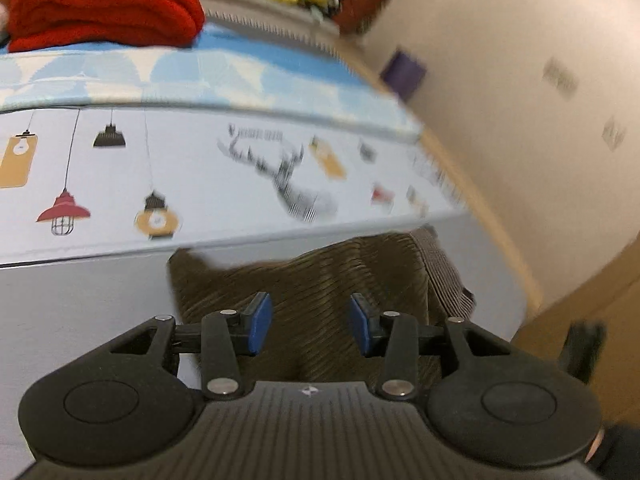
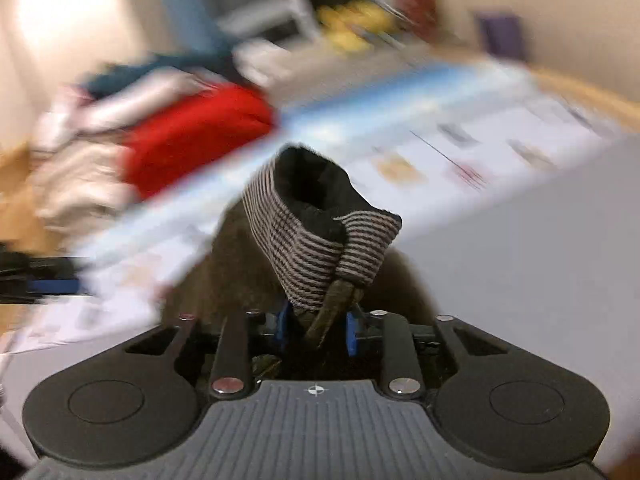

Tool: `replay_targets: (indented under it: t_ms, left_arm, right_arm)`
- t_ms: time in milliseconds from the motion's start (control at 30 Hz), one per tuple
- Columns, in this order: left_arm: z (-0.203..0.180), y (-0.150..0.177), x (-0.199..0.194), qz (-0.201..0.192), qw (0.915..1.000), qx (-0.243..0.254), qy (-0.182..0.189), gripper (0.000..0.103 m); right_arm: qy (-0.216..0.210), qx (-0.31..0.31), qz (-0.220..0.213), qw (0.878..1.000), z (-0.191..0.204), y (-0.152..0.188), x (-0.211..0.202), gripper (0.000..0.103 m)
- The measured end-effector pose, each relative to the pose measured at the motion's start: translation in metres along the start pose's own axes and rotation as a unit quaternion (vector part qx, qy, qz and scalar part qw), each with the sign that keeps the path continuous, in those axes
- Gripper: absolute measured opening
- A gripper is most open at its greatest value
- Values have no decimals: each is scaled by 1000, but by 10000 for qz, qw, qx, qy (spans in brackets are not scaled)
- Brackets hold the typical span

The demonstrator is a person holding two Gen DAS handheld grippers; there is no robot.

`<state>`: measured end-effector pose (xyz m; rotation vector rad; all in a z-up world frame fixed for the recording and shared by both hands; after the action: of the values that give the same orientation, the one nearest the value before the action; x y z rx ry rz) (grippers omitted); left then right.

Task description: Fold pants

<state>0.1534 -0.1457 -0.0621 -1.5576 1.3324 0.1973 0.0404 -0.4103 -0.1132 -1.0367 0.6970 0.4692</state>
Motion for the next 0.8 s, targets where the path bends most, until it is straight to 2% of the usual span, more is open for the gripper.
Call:
replay_targets:
  t_ms: [33,67,133,200,233,267,400,433,500,533,567,667,700,733,800]
  left_arm:
    - [0,6,3,185,9997,147,-111,50]
    - [-2,14,10,392,9985,304,-216,50]
    - [-6,28,25,741,9952,533,-359,50]
    - [-10,40,39,1010,9917,691,-407,50]
    - [-9,47,45,1097,9902,764,-405,50]
    - [-12,53,52,1195,9883,854,-405,50]
    - [-20,81,65,1611,9801,1081,-422,50]
    - [-20,87,70,1723,9773,1141,-463,50]
    - [-20,102,77,1960,9700,1335,-542,50]
    - [-20,108,80,2062,9661,1434,-589,50]
    - [-18,114,82,2166,9614,1560,-663,50]
    - [-8,123,80,2265,9476,2022,-996,53]
    - [-4,123,79,2247,9459,2086,-1064,57]
    - [-1,125,79,2251,9451,2111,-1075,58]
    - [2,128,80,2363,9425,2144,-996,59]
  right_arm:
    - [10,290,408,9987,-15,10,10,42]
    - [-61,539,581,9968,-25,16,13,42]
    - [-173,753,562,9954,-36,14,15,43]
    - [-179,770,377,9962,-39,5,12,56]
    - [-175,814,357,9959,-37,2,15,69]
    - [-161,874,390,9953,-41,1,20,76]
    - [-122,1070,540,9927,-37,17,40,77]
    - [-136,1054,578,9927,-36,17,46,76]
    - [-53,869,520,9949,-34,15,45,68]
    - [80,748,446,9962,-36,14,41,48]
    - [69,683,354,9970,-35,12,33,39]
    - [-678,1041,-5,9923,-24,-7,-7,33]
    - [-894,1269,-59,9879,-26,-11,-20,33]
    - [-929,1442,-46,9852,-35,-10,-27,33]
    - [-391,1652,460,9844,-63,9,-8,33]
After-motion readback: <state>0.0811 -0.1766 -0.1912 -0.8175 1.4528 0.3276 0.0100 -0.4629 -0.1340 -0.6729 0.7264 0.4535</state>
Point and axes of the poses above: each gripper's, at about its wrist camera, not at the fingertips, and x roughly the way its jaws point, z to its left, y to its underside, the point moved 10 cm from there along x, roughly the way its jaws point, and after that the axes turned 4 degrees about y, right-handed, at the moved point
